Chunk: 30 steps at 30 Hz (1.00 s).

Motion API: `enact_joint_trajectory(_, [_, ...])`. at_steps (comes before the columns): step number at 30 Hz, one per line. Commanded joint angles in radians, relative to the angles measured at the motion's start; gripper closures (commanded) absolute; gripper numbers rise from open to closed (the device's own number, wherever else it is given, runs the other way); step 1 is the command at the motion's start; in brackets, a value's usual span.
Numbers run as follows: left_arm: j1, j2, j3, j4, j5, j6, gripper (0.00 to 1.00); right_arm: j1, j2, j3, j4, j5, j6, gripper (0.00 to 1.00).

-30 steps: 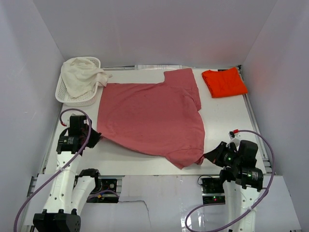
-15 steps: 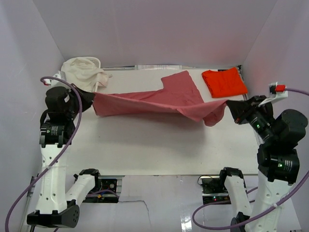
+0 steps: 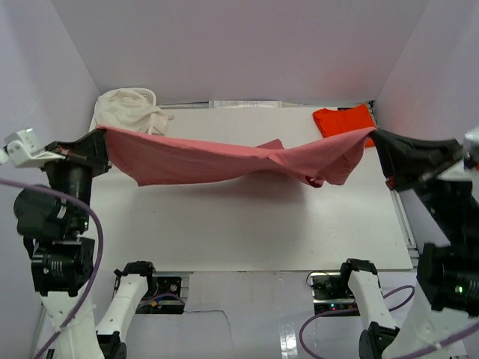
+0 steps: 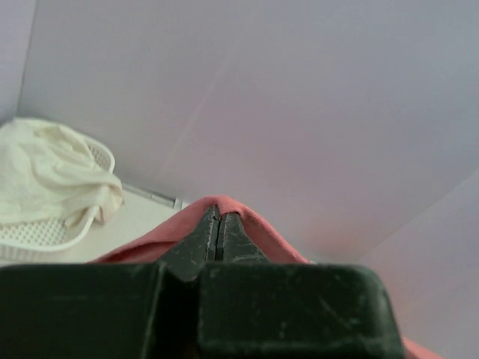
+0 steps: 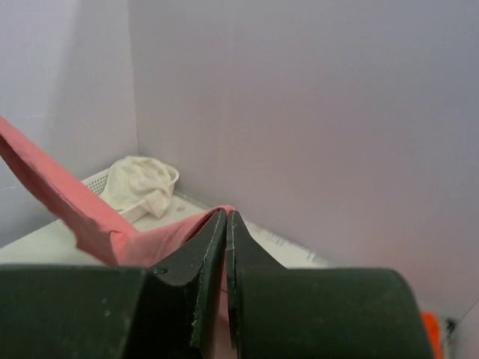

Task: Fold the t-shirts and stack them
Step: Flatten out the tshirt

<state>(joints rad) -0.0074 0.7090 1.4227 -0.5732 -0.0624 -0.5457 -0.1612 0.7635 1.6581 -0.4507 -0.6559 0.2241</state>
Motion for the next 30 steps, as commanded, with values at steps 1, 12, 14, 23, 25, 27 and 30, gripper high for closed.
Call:
enact_joint_trajectory(1, [0.006, -0.084, 0.036, 0.079, -0.094, 0.027, 1.00, 0.008, -0.110, 0.062, 0.222, -0.060, -0.043, 0.92])
enact_joint_trajectory(12, [-0.020, -0.105, 0.136, 0.093, -0.226, 0.075, 1.00, 0.071, -0.054, 0.406, 0.130, 0.075, -0.092, 0.92])
enact_joint_trajectory(14, [-0.035, -0.071, 0.150, 0.088, -0.243, 0.081, 1.00, 0.098, 0.003, 0.466, 0.104, 0.084, -0.083, 0.92])
enact_joint_trajectory(23, [-0.045, 0.153, 0.032, 0.117, -0.202, 0.013, 1.00, 0.121, 0.209, 0.242, 0.227, 0.019, 0.018, 0.92])
enact_joint_trajectory(25, [-0.045, 0.197, -0.020, 0.159, -0.185, -0.002, 1.00, 0.121, 0.288, 0.252, 0.231, 0.006, 0.024, 0.92])
enact_joint_trajectory(27, [-0.045, 0.230, -0.047, 0.188, -0.182, -0.010, 1.00, 0.121, 0.350, 0.273, 0.241, -0.010, 0.034, 0.92])
enact_joint_trajectory(30, [-0.045, 0.334, -0.054, 0.220, -0.175, -0.026, 1.00, 0.121, 0.503, 0.351, 0.265, -0.036, 0.063, 0.92])
